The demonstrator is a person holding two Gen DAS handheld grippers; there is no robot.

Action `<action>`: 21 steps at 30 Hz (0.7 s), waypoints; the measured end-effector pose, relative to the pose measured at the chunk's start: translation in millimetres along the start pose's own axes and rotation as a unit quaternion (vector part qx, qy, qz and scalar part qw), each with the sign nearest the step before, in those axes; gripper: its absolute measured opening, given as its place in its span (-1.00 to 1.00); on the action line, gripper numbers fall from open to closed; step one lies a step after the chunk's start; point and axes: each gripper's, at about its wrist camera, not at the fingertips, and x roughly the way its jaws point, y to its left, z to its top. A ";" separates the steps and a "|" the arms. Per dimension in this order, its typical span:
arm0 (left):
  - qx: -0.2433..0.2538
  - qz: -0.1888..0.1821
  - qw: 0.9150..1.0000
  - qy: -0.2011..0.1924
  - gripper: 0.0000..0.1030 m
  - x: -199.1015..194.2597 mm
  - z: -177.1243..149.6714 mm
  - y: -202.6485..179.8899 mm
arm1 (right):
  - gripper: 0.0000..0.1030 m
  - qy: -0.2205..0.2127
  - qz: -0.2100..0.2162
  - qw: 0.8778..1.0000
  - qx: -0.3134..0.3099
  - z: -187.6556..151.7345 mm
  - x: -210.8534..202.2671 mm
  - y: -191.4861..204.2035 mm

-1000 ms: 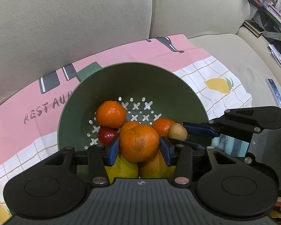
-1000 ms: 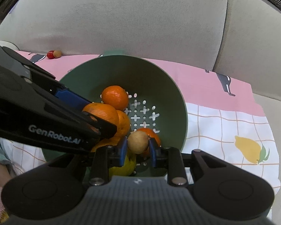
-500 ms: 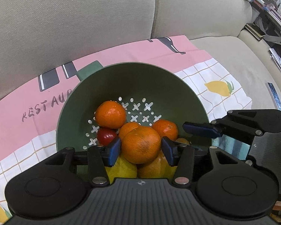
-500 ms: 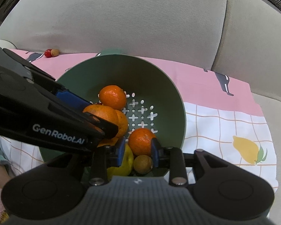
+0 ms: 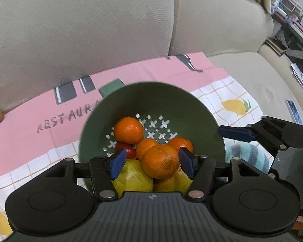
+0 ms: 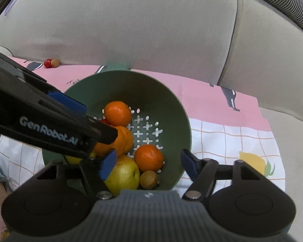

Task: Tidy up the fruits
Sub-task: 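Lower both tools into the colander and open them to release the fruits, then withdraw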

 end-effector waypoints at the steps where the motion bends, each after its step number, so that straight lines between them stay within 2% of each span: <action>1: -0.001 0.002 1.000 -0.005 0.36 -3.5 0.1 1.5 | 0.63 -0.004 -0.003 1.000 0.000 0.6 -2.1 0.3; 10: -0.015 0.047 0.997 -0.056 0.37 -34.6 -1.9 21.5 | 0.83 -0.020 -0.006 1.000 0.004 9.7 -13.3 9.1; 16: -0.010 0.087 0.994 -0.067 0.38 -43.1 -9.0 36.9 | 0.88 -0.018 -0.002 1.000 -0.009 18.9 -15.8 26.1; 21: -0.027 0.092 0.993 -0.073 0.38 -52.1 -16.5 54.1 | 0.91 -0.019 0.008 1.000 -0.015 27.0 -17.0 40.1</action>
